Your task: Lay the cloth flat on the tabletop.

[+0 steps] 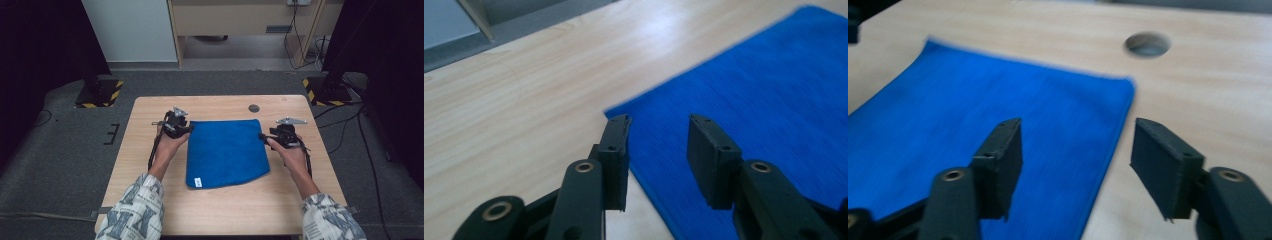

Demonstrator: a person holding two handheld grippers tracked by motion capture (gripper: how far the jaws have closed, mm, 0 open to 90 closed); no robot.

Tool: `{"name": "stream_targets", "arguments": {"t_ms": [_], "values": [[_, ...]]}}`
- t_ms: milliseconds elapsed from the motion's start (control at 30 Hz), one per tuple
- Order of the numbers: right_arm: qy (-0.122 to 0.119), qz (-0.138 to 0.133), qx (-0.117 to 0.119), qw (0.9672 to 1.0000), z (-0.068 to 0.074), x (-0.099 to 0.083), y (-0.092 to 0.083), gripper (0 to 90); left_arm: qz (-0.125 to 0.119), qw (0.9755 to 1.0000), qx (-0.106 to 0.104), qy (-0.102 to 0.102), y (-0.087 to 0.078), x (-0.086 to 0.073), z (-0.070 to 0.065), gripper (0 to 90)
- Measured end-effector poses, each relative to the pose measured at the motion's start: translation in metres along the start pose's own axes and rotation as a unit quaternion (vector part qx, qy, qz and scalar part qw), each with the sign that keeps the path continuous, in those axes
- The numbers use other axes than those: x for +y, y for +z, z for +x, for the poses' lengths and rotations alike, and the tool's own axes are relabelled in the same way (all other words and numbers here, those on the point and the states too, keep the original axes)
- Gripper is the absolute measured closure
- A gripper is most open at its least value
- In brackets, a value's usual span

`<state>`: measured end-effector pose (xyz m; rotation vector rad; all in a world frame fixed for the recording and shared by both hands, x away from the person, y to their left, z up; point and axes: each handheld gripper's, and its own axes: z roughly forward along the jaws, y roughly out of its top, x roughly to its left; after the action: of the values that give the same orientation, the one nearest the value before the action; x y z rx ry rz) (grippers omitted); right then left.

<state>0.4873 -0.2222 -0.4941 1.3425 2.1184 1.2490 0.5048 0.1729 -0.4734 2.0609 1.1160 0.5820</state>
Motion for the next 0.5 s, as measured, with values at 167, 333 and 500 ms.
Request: {"name": "stream_targets", "arguments": {"t_ms": [167,333,500], "values": [[-0.025,0.015,0.030,0.9991,0.009,-0.024,-0.025,48.6,-0.007,0.9998,-0.014,0.010,-0.022,-0.022,-0.018,57.7],[-0.044,0.020,0.058,0.9971,0.021,-0.042,-0.049,52.9,-0.010,0.9994,-0.033,0.000,-0.040,-0.042,-0.031,56.4],[-0.053,0.032,0.078,0.9950,0.029,-0.060,-0.066,52.8,-0.009,0.9988,-0.048,0.004,-0.052,-0.067,-0.046,55.9]]}}
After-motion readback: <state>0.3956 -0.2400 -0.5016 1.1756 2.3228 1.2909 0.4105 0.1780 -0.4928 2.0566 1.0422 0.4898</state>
